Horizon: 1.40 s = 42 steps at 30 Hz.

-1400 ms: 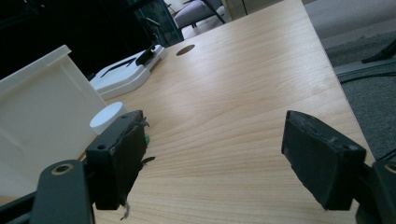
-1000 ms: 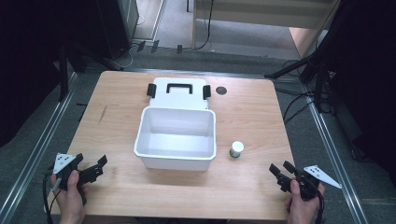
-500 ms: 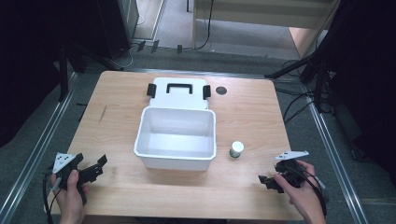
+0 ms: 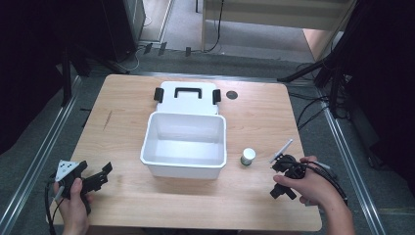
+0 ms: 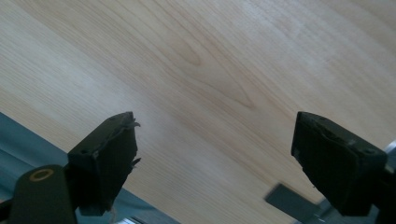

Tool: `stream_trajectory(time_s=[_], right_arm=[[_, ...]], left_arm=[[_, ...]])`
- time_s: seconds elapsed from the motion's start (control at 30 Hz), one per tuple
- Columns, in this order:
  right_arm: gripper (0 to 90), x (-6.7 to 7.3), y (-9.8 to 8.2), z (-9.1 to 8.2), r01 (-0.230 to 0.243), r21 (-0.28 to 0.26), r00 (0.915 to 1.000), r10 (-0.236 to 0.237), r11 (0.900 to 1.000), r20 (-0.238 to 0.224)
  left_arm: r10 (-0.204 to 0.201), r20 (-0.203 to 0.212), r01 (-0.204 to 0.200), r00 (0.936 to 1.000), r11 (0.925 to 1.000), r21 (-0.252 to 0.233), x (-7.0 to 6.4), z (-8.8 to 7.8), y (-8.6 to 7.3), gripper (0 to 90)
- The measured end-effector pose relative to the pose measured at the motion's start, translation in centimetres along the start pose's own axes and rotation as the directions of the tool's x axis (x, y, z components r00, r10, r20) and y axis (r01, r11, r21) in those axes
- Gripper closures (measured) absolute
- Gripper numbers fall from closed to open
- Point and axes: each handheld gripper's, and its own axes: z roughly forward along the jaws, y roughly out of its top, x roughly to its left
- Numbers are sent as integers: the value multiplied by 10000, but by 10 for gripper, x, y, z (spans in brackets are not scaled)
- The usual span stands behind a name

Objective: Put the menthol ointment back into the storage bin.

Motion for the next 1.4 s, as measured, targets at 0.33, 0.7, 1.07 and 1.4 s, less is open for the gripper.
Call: stream_trajectory(time_s=[0.33,0.7,1.07,1.4], right_arm=[[143,13,35,-7,557,-136,9979,-553,9984,326],[176,13,65,0,355,-816,9987,-324,9960,398],[235,16,88,-6,-169,-1601,9998,161,9870,-65],[318,13,111,2,-781,-1993,9965,824,9768,132]], left_arm=[[10,6,-10,10000,10000,16,0,0,0,73],[13,4,-13,10000,10000,28,0,1,0,73],[16,7,-16,10000,10000,39,0,1,0,73],[11,22,-11,10000,10000,49,0,1,0,73]])
